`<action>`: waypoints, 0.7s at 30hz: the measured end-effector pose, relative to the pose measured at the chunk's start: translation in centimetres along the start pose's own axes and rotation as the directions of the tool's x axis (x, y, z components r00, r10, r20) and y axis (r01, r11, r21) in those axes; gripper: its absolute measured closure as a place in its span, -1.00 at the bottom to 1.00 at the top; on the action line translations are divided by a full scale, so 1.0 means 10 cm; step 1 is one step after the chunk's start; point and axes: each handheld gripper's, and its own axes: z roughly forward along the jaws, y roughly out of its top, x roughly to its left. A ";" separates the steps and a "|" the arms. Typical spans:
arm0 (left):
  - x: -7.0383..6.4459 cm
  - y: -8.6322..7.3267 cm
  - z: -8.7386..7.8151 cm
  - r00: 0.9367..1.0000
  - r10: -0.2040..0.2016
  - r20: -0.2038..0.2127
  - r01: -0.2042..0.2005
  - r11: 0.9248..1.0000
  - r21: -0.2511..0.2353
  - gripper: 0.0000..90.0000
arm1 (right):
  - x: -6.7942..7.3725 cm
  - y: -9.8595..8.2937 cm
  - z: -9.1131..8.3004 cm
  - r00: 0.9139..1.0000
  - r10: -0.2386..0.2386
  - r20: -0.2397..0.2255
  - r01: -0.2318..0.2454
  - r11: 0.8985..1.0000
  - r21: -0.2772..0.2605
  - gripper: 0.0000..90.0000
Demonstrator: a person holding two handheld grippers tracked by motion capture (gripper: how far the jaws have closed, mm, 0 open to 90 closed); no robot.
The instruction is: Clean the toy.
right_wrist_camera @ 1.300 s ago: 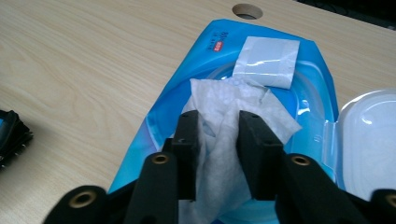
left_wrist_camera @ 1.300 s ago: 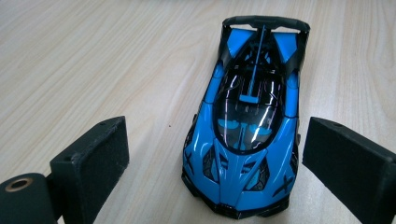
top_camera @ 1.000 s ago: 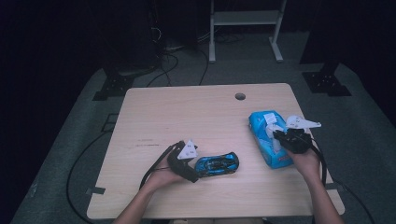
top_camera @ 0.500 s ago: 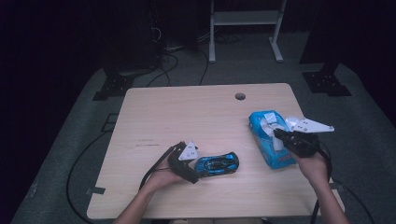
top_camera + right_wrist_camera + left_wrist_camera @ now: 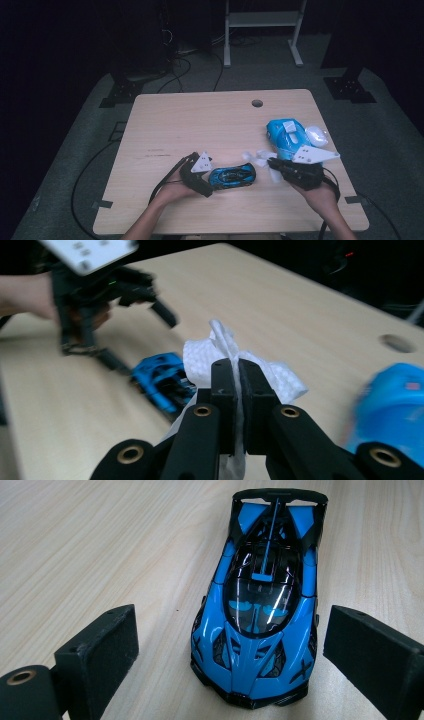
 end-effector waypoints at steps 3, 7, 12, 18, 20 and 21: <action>0.00 0.00 0.01 1.000 0.000 0.011 0.000 1.000 -0.005 -0.85 | 0.09 -0.01 0.10 0.998 0.008 -0.066 -0.005 0.999 0.043 0.90; 0.00 0.00 0.02 1.000 0.008 0.020 -0.008 1.000 0.003 -0.85 | 0.13 -0.01 0.26 0.992 0.024 -0.126 -0.010 0.993 0.116 0.90; -0.01 -0.01 0.05 0.999 -0.001 0.036 0.001 1.000 0.000 -0.83 | 0.05 -0.04 0.56 0.986 0.052 -0.156 -0.013 0.970 0.241 0.88; 0.01 -0.02 0.06 0.997 -0.003 0.075 0.002 1.000 0.012 -0.68 | 0.01 -0.08 0.85 0.985 0.055 -0.163 -0.004 0.955 0.296 0.72; 0.02 -0.03 0.06 0.996 -0.005 0.085 0.004 1.000 0.014 -0.64 | 0.04 -0.08 0.90 0.984 0.041 -0.172 0.013 0.953 0.302 0.61; 0.02 -0.04 0.06 0.996 -0.008 0.084 0.007 1.000 0.017 -0.64 | 0.05 -0.08 0.93 0.984 0.042 -0.173 0.012 0.953 0.303 0.56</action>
